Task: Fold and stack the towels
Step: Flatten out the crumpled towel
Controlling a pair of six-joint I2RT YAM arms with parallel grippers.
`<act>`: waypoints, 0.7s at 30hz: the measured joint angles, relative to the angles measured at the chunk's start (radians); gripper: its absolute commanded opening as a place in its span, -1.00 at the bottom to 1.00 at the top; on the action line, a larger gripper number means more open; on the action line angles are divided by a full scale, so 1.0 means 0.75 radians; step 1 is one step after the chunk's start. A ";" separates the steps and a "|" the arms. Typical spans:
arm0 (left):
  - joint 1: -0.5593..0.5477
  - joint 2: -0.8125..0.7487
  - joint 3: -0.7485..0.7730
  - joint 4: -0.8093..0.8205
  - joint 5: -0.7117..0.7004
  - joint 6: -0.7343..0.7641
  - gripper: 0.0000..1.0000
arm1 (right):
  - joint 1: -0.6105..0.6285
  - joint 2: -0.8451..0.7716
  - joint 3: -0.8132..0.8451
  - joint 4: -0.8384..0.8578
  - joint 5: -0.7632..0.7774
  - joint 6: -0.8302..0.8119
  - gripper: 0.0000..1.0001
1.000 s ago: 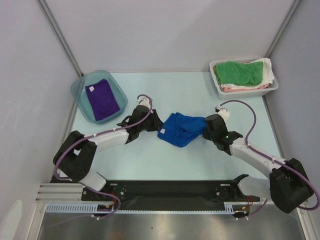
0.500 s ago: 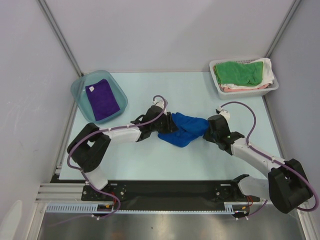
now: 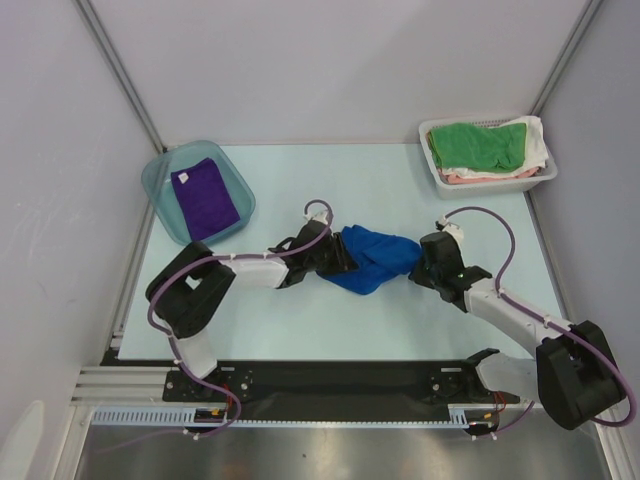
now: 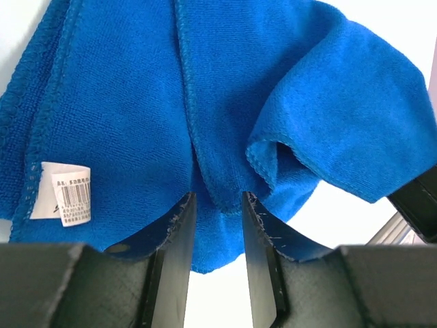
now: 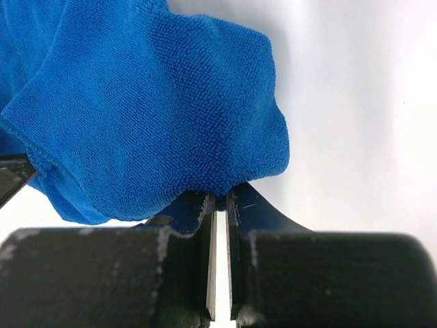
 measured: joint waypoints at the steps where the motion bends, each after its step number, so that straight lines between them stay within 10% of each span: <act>1: 0.000 0.008 0.000 0.004 0.001 -0.004 -0.26 | -0.003 -0.001 0.000 0.000 -0.003 -0.001 -0.92; 21: 0.000 0.080 0.012 0.061 0.004 -0.069 -0.31 | -0.017 -0.020 -0.022 0.020 -0.030 -0.011 -0.92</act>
